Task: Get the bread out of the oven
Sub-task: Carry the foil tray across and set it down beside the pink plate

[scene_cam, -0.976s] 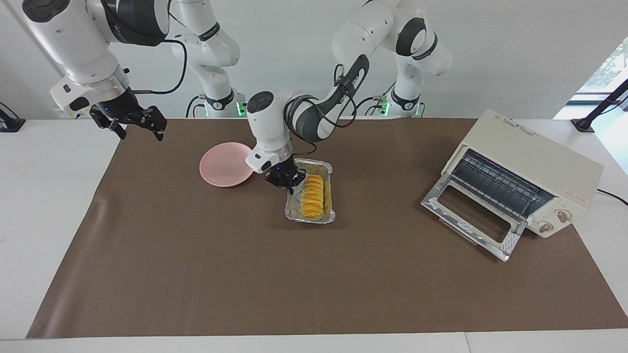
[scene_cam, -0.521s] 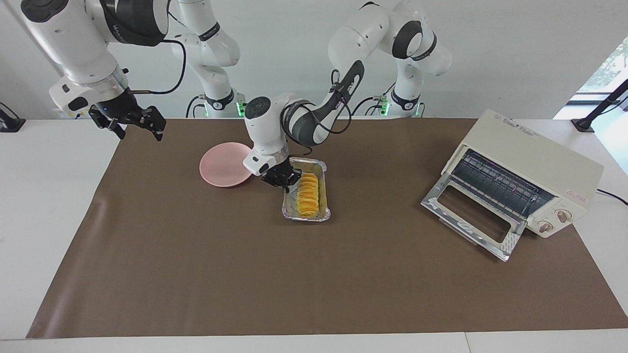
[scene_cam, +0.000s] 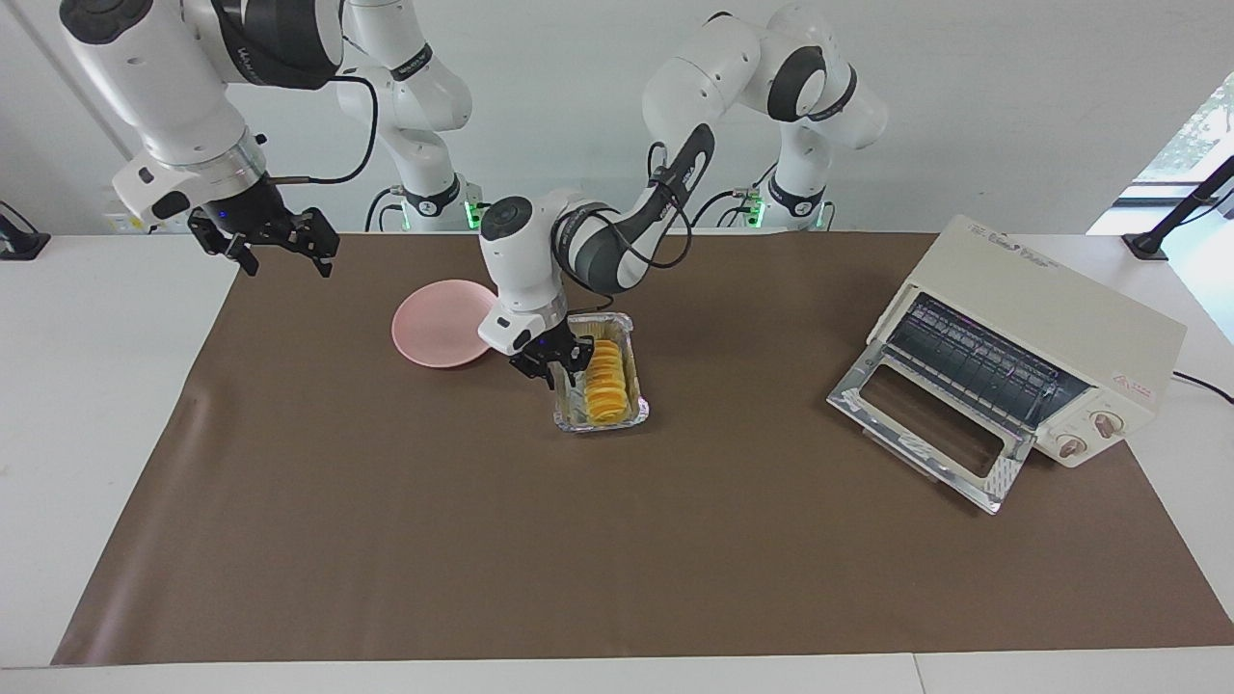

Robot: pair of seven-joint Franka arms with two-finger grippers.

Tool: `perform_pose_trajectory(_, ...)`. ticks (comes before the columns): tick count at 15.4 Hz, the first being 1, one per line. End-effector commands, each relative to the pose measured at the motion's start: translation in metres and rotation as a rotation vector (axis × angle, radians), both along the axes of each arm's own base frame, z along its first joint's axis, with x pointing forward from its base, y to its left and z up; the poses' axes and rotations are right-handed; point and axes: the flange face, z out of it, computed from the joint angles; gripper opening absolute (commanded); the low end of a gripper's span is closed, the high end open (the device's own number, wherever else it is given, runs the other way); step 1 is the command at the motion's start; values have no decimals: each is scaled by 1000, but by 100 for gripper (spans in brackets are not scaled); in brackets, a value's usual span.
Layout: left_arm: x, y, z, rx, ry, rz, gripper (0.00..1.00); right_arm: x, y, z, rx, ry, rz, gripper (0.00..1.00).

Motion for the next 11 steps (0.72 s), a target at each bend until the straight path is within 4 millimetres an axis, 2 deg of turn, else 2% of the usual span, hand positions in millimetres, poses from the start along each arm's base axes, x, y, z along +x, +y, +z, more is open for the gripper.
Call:
perform_pose_trajectory(1, 38, 32, 20, -34, 67, 113, 100, -5, 22, -6, 15, -18, 34, 100)
perform_pose_trajectory(2, 41, 38, 30, -31, 66, 121, 100, -7, 35, -14, 16, -19, 49, 100)
perform_pose_trajectory(3, 52, 52, 49, -39, 54, 142, 100, -10, 44, -17, 14, -37, 64, 100)
perform_pose_trajectory(5, 74, 95, 103, -70, 31, 186, 100, -12, 63, -26, 16, -57, 95, 100)
perform_pose_trajectory(6, 90, 134, 129, -82, 25, 196, 100, -12, 78, -33, 21, -63, 108, 100)
perform_pose_trajectory(8, 107, 198, 161, -99, 39, 188, 100, -9, 100, -47, 79, -68, 93, 100)
perform_pose_trajectory(11, 129, 306, 195, -69, 107, 63, 100, -4, 153, -86, 95, -49, 134, 100)
